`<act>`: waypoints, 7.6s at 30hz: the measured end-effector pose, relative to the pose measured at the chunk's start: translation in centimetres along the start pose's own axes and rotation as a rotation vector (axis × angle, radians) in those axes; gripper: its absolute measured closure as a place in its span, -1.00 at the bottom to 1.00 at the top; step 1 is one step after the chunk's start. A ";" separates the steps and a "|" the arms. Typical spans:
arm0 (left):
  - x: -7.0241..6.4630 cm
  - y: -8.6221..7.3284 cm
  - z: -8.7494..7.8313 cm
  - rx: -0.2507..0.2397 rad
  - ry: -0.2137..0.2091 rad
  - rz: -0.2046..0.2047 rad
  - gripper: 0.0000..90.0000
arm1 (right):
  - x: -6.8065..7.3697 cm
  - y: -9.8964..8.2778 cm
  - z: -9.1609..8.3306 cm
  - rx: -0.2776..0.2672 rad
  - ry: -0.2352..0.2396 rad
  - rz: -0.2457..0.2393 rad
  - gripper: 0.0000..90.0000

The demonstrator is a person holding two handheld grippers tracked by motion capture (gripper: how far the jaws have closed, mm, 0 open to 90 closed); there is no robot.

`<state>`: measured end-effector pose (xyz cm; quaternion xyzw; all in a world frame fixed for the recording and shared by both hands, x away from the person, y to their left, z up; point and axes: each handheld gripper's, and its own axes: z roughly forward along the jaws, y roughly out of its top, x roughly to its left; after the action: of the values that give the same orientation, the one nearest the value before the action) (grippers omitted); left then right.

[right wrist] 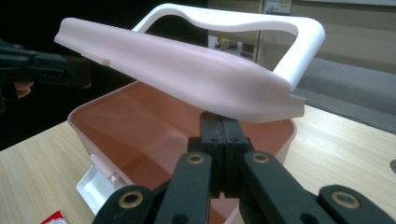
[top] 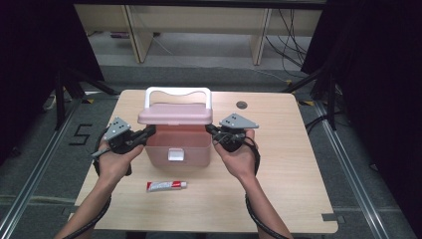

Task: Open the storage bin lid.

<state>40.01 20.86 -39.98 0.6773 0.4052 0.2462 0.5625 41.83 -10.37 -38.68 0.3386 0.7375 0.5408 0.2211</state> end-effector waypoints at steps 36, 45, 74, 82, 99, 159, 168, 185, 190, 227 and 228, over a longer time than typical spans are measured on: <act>0.3 2.7 0.7 -0.042 0.019 0.013 0.99 | 6.2 -3.7 3.2 0.147 0.179 -0.054 1.00; 0.4 3.1 1.0 -0.045 0.021 0.014 0.99 | 6.9 -4.0 4.3 0.169 0.187 -0.068 1.00; 1.0 4.9 1.8 -0.053 0.037 0.029 0.99 | 7.4 -4.4 5.6 0.207 0.174 -0.091 1.00; 1.2 5.3 2.1 -0.069 0.039 0.026 0.99 | 7.4 -4.5 5.6 0.204 0.168 -0.090 1.00; 1.5 6.0 2.8 -0.098 0.058 0.038 0.99 | 7.3 -4.5 5.6 0.198 0.178 -0.101 1.00; 2.6 7.8 5.5 -0.121 0.131 0.035 0.99 | 7.3 -4.5 5.4 0.207 0.179 -0.103 1.00; 2.8 8.0 6.0 -0.120 0.141 0.035 0.99 | 7.4 -4.5 5.4 0.211 0.179 -0.093 1.00; 3.2 8.4 6.9 -0.116 0.160 0.032 0.98 | 7.4 -4.5 5.4 0.209 0.175 -0.099 1.00; 3.3 8.5 7.1 -0.115 0.164 0.029 0.98 | 7.4 -4.5 5.4 0.208 0.176 -0.098 1.00; 5.0 7.3 9.7 -0.050 0.236 0.028 0.96 | 7.4 -4.6 5.4 0.201 0.172 -0.105 1.00; 5.0 7.3 9.8 -0.048 0.238 0.027 0.96 | 7.4 -4.6 5.4 0.201 0.173 -0.106 1.00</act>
<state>52.49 19.23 -35.99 0.6352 0.4538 0.3421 0.5231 39.38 -2.28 -44.46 0.2720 0.8210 0.4790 0.1501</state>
